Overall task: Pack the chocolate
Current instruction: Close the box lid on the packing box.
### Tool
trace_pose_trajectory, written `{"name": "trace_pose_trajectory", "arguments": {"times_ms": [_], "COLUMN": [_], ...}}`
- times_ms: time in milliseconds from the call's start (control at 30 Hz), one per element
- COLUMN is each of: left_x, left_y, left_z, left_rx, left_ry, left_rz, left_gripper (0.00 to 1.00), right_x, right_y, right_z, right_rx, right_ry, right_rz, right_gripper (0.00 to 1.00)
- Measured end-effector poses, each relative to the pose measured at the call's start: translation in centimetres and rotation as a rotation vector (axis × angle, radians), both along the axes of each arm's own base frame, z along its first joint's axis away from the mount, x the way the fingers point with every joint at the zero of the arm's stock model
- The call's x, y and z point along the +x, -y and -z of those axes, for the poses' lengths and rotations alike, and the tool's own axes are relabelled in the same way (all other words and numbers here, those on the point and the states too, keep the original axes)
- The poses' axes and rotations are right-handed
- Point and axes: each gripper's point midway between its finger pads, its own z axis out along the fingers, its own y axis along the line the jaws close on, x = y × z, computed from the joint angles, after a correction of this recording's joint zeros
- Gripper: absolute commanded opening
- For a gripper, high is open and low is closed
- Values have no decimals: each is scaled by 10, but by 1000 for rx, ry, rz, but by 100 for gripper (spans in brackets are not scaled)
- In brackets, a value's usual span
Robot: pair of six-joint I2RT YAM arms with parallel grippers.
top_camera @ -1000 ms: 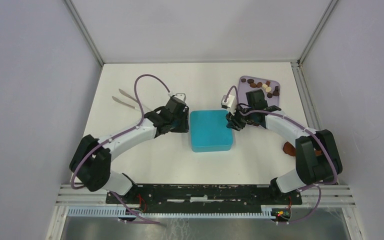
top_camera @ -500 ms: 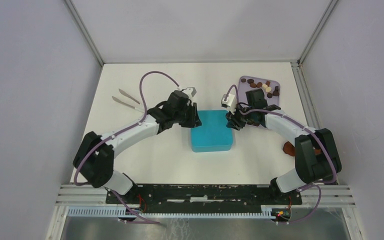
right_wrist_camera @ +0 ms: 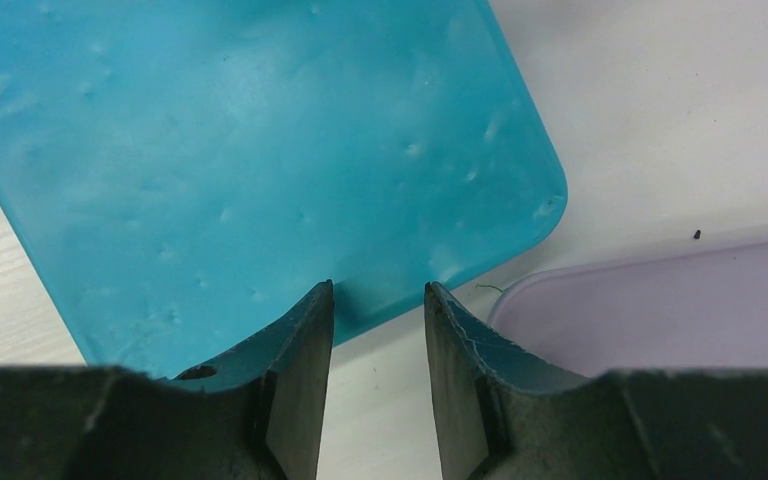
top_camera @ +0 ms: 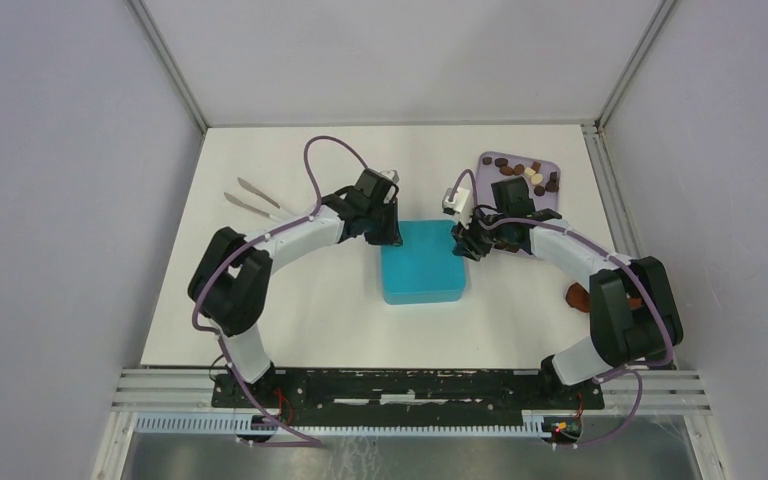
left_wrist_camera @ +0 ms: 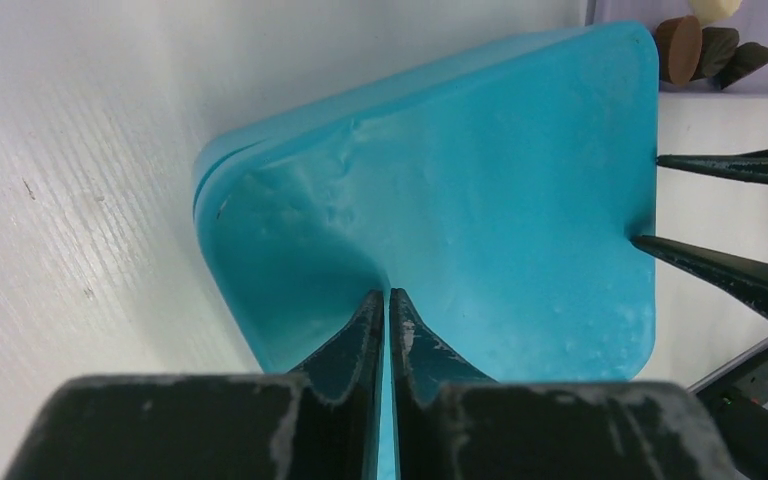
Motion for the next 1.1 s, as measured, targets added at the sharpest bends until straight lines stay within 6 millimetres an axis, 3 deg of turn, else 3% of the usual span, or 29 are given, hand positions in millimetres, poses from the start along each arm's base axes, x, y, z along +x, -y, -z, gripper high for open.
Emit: {"name": "trace_pose_trajectory", "arguments": {"times_ms": [267, 400, 567, 633, 733, 933, 1100], "left_x": [7, 7, 8, 9, 9, 10, 12], "left_y": [0, 0, 0, 0, 0, 0, -1], "left_z": [1, 1, 1, 1, 1, 1, 1], "left_rx": [-16, -22, -36, -38, -46, -57, -68], "left_ry": [-9, -11, -19, -19, -25, -26, -26], "left_rz": [-20, -19, -15, -15, -13, -13, -12], "left_gripper": [12, 12, 11, 11, 11, 11, 11], "right_x": [-11, 0, 30, 38, 43, 35, 45], "right_y": [-4, -10, -29, -34, -35, -14, -19], "right_z": [-13, -54, -116, -122, -98, 3, 1], "right_rx": [32, 48, 56, 51, 13, -148, -138], "right_ry": [-7, 103, 262, 279, 224, -9, -1], "right_rz": [-29, -53, -72, -64, -38, 36, 41], "right_gripper": [45, 39, 20, 15, 12, 9, 14]}}
